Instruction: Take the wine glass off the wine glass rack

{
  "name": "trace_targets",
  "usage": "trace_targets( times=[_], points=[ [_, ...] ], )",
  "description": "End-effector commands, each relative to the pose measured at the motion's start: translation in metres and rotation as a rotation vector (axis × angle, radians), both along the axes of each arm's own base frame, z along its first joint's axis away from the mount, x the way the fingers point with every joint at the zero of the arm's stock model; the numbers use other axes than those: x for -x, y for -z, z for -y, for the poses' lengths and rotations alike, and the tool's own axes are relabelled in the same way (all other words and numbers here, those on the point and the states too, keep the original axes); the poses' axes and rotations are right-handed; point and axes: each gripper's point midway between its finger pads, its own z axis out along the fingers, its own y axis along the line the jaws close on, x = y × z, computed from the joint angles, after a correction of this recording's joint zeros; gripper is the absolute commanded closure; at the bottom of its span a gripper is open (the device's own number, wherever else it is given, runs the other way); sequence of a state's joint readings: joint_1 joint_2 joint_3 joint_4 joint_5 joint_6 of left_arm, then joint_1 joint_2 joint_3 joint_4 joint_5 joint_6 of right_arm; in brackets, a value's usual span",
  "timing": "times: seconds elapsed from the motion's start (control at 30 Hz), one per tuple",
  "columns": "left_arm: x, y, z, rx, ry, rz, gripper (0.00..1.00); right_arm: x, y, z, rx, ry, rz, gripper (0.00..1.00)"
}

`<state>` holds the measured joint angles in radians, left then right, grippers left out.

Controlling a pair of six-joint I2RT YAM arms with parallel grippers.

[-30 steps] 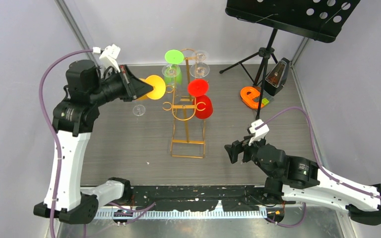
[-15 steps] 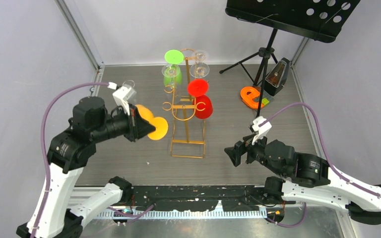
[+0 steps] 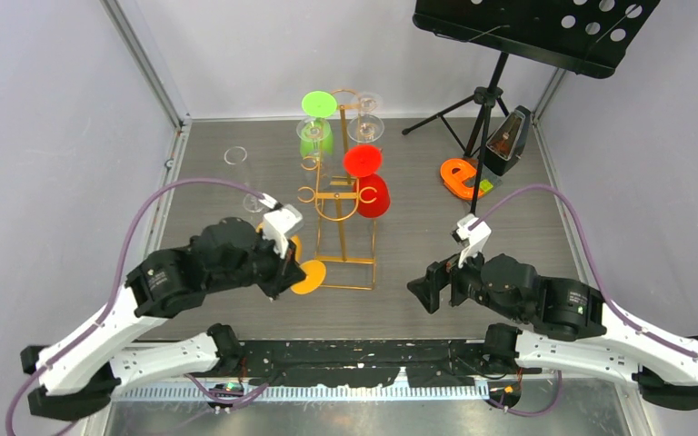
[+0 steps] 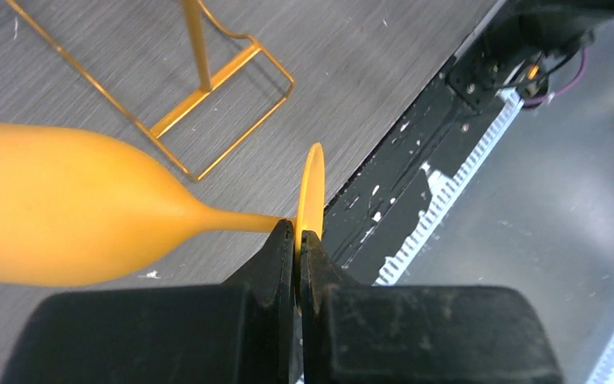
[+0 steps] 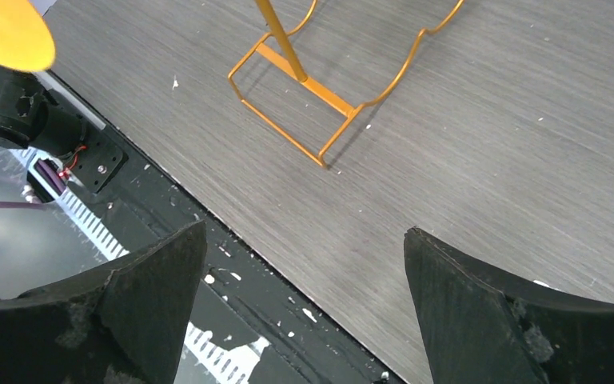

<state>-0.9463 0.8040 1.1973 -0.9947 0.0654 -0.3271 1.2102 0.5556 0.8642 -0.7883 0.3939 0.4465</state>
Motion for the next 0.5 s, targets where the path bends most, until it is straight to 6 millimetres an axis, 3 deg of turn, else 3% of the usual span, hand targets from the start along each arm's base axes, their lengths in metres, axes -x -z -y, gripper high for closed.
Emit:
trace_targets(
  times=[0.0, 0.47],
  points=[
    [-0.006, -0.01, 0.021, -0.008, 0.039, 0.179, 1.0, 0.006, -0.013, -0.01, -0.075, -0.008, -0.055, 0.0],
    [0.038, 0.029, 0.082, -0.255, 0.221, 0.393, 1.0, 0.015, -0.01, -0.042, -0.196, -0.018, -0.192, 0.05]
  ],
)
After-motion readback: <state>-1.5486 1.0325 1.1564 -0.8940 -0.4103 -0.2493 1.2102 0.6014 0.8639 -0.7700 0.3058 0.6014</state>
